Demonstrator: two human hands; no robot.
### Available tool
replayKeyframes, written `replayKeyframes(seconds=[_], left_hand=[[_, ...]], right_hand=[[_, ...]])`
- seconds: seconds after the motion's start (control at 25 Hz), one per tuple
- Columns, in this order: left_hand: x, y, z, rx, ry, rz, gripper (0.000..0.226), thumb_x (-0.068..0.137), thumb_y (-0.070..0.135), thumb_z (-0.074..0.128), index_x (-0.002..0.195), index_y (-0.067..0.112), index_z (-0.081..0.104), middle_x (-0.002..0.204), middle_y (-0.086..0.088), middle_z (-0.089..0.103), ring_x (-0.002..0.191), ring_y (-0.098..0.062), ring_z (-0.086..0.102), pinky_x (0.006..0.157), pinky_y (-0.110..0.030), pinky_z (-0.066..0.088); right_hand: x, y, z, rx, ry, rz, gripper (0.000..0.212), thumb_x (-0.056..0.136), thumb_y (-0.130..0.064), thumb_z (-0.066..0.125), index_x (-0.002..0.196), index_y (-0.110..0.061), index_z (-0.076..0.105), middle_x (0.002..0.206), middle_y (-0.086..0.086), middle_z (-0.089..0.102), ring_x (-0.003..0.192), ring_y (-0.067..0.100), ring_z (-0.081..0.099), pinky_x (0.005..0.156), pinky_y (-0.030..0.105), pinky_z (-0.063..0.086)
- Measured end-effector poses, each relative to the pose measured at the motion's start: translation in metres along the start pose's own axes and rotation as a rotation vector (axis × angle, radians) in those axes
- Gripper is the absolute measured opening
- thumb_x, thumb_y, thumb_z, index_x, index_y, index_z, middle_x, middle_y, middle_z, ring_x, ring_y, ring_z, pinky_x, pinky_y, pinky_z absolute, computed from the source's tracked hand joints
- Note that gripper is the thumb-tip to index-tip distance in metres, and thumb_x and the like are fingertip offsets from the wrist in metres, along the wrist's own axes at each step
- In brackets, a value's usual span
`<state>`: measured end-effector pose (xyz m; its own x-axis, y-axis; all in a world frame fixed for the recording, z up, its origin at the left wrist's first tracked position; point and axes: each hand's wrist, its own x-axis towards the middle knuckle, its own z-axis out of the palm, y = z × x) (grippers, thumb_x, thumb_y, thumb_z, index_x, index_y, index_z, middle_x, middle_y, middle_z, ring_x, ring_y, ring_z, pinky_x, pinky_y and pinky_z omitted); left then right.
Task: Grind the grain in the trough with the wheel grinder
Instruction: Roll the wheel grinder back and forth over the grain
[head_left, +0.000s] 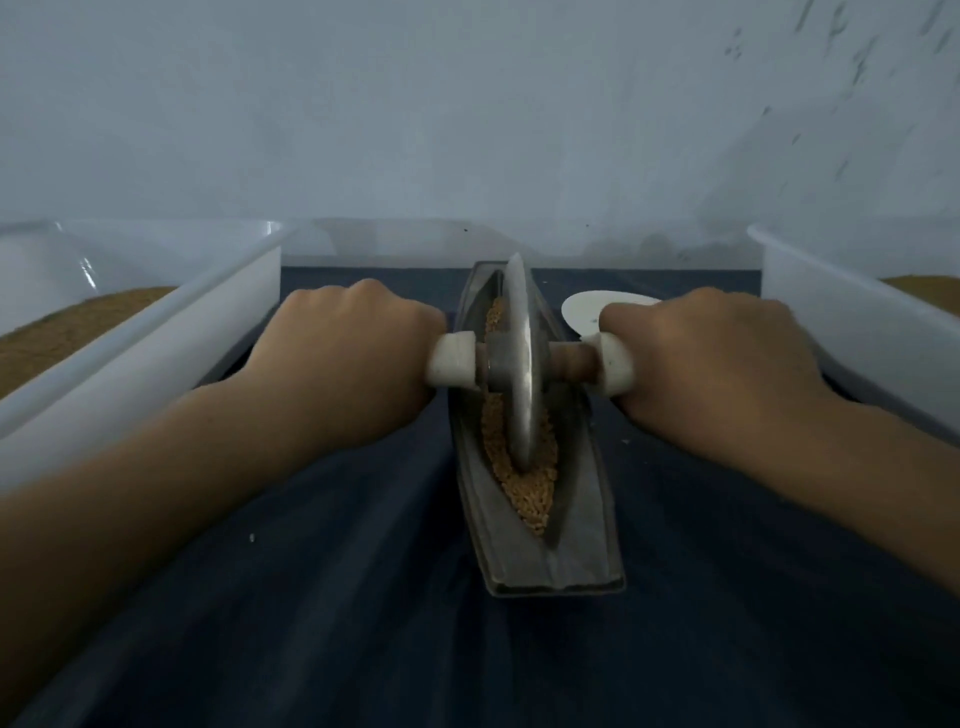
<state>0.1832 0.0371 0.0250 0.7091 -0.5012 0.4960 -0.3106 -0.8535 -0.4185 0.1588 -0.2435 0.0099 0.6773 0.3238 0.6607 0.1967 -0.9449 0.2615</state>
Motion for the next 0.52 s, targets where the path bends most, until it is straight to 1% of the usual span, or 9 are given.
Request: replayKeyframes(seconds=[0.04,0.08,0.16,0.24,0.28,0.36,0.44,0.48,0.52], left_hand=[[0.007,0.001,0.002,0.047,0.037,-0.008,0.027,0.063,0.039,0.075,0.063,0.032,0.049,0.054,0.01,0.02,0.038,-0.018,0.026,0.047,-0.015,0.009],[0.014,0.004,0.005,0.083,0.038,-0.028,0.021,0.065,0.035,0.075,0.064,0.03,0.055,0.055,0.008,0.024,0.038,-0.02,0.031,0.046,-0.016,0.011],[0.04,0.01,0.011,0.022,-0.022,-0.109,0.005,0.079,0.03,0.067,0.08,0.026,0.065,0.063,0.0,0.042,0.052,-0.026,0.048,0.047,-0.027,0.03],[0.057,0.008,0.017,-0.059,-0.133,-0.205,0.012,0.089,0.029,0.057,0.096,0.024,0.065,0.08,-0.004,0.053,0.073,-0.031,0.06,0.06,-0.035,0.04],[0.055,0.008,0.018,-0.103,-0.165,-0.22,0.013,0.09,0.03,0.055,0.097,0.024,0.064,0.08,-0.003,0.052,0.077,-0.031,0.06,0.061,-0.035,0.04],[0.031,0.007,0.016,-0.108,-0.112,-0.177,0.007,0.086,0.033,0.058,0.086,0.027,0.061,0.069,0.004,0.041,0.062,-0.025,0.052,0.056,-0.033,0.036],[0.003,0.007,0.01,-0.061,0.072,-0.083,0.019,0.075,0.035,0.06,0.067,0.031,0.043,0.057,0.011,0.022,0.043,-0.013,0.021,0.046,-0.023,0.022],[-0.004,0.006,0.007,-0.046,0.151,-0.039,0.026,0.069,0.034,0.059,0.064,0.032,0.034,0.056,0.013,0.013,0.044,-0.008,0.007,0.047,-0.017,0.014],[-0.003,0.006,0.005,-0.043,0.187,-0.032,0.029,0.065,0.034,0.058,0.064,0.034,0.029,0.056,0.014,0.009,0.046,-0.006,0.0,0.049,-0.014,0.009]], right_hand=[[0.004,0.0,0.004,0.021,-0.026,0.032,0.026,0.066,-0.033,0.066,0.068,-0.028,0.04,0.054,-0.013,0.021,0.044,0.008,0.016,0.05,0.018,0.012],[0.012,-0.004,0.01,0.014,-0.09,0.074,0.021,0.072,-0.033,0.068,0.072,-0.028,0.047,0.055,-0.011,0.032,0.044,0.013,0.028,0.049,0.02,0.017],[0.04,-0.011,0.02,0.011,-0.224,0.183,0.011,0.084,-0.035,0.068,0.085,-0.027,0.06,0.071,-0.002,0.055,0.063,0.025,0.052,0.054,0.027,0.03],[0.065,-0.015,0.02,-0.007,-0.284,0.195,0.01,0.089,-0.033,0.067,0.094,-0.025,0.065,0.084,0.002,0.06,0.076,0.027,0.057,0.061,0.03,0.037],[0.069,-0.016,0.017,-0.018,-0.305,0.165,0.01,0.09,-0.033,0.067,0.095,-0.024,0.066,0.085,0.002,0.06,0.077,0.027,0.058,0.062,0.031,0.038],[0.055,-0.013,0.005,-0.034,-0.298,0.068,0.008,0.088,-0.035,0.065,0.089,-0.027,0.063,0.077,-0.002,0.058,0.069,0.023,0.056,0.056,0.028,0.036],[0.027,-0.01,-0.004,-0.08,-0.194,-0.024,0.011,0.074,-0.035,0.063,0.075,-0.032,0.052,0.059,-0.009,0.044,0.05,0.015,0.04,0.046,0.022,0.022],[0.017,-0.009,-0.008,-0.095,-0.15,-0.046,0.016,0.065,-0.036,0.061,0.069,-0.033,0.046,0.053,-0.012,0.035,0.043,0.01,0.029,0.046,0.018,0.015],[0.015,-0.008,-0.01,-0.093,-0.12,-0.051,0.021,0.058,-0.036,0.06,0.065,-0.033,0.041,0.049,-0.014,0.028,0.04,0.007,0.022,0.047,0.015,0.011]])
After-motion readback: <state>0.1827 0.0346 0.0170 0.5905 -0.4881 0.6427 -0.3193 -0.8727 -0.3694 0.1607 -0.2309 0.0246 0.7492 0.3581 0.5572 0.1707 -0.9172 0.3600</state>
